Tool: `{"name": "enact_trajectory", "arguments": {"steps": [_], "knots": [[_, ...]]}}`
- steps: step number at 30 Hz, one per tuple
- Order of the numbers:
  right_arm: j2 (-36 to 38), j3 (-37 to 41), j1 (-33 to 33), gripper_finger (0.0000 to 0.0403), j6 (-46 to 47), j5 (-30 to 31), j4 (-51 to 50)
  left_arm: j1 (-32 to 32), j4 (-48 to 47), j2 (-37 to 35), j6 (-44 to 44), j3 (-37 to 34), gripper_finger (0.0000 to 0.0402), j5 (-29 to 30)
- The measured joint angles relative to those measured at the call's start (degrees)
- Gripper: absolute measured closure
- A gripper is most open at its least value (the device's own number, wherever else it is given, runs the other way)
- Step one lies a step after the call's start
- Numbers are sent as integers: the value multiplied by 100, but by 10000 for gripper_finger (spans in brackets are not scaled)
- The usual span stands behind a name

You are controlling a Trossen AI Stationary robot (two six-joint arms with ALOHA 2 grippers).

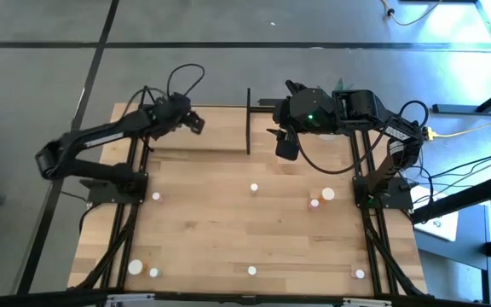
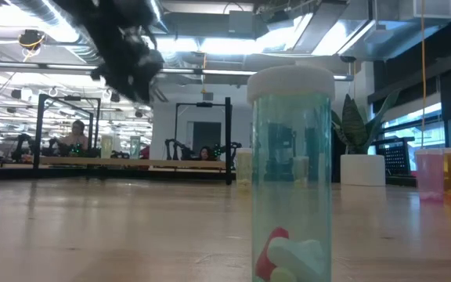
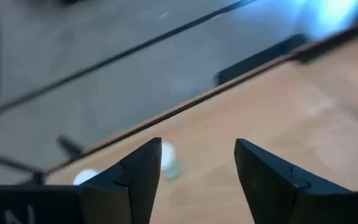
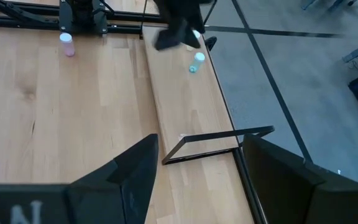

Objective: Pick and place medicine bottles onto shelf by color
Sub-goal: Put the top right pink pill bottle on the shelf

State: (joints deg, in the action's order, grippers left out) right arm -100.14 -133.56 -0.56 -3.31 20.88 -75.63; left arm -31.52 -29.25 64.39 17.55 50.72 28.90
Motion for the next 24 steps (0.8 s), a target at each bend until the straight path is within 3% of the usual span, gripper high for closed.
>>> {"name": "enact_trajectory", "arguments": {"steps": [10,20,24], "knots": [[0,0,0,166,7,0,2,1459,-221,-1443,-764,2,206,-988],[0,2,-2,166,1,0,165,2817,-346,-1642,-762,2,207,-1806],[0,2,-2,166,337,-51,334,3358,-391,-1636,-759,44,205,-1834]]}}
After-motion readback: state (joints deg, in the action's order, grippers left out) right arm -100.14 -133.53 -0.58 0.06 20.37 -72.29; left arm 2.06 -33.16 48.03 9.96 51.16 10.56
